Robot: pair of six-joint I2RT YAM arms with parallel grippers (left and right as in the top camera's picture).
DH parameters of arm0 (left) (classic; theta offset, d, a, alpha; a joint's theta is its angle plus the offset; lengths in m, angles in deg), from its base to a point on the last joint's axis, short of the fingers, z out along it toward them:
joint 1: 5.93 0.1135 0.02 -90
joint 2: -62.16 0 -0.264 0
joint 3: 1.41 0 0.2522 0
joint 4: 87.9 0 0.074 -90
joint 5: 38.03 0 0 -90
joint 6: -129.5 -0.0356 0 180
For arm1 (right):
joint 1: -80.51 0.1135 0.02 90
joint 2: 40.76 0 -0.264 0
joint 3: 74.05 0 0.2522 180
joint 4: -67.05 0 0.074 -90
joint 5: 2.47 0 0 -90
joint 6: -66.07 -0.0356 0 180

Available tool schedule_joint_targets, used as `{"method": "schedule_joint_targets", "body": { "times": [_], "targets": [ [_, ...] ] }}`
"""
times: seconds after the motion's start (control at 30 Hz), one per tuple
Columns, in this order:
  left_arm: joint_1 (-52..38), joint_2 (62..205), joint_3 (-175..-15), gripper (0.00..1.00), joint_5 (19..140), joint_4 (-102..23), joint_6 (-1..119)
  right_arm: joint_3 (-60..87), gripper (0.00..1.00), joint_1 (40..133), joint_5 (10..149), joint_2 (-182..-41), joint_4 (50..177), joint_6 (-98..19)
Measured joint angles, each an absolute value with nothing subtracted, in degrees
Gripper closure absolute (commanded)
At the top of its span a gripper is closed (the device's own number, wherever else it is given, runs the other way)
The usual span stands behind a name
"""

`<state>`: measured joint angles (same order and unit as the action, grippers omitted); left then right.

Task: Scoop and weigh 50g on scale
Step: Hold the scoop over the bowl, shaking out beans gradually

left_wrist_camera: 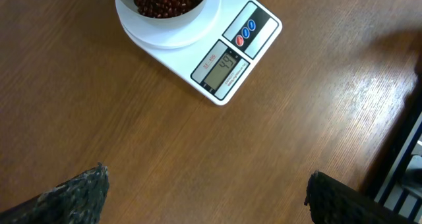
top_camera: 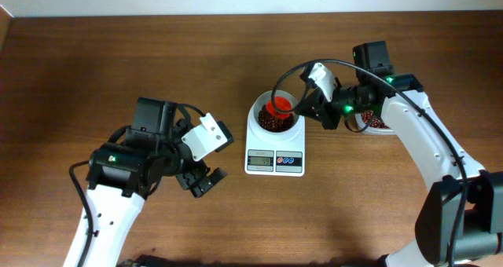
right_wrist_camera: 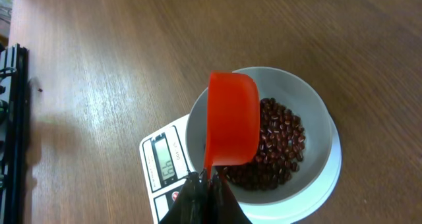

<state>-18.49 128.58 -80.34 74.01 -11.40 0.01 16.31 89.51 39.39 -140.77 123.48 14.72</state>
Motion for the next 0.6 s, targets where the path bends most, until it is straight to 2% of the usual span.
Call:
{"method": "schedule_joint_targets", "body": {
  "times": [0.27,0.6],
  "targets": [
    [-18.5,128.6,-80.3,0.01,74.0,-11.4,0.0,16.3,0.96,89.5,42.4,-140.8,121.3,11.8],
    [-18.5,128.6,-80.3,0.01,74.0,-11.4,0.0,16.3,0.96,89.5,39.1,-141.1,121.7,12.1]
  ]
}}
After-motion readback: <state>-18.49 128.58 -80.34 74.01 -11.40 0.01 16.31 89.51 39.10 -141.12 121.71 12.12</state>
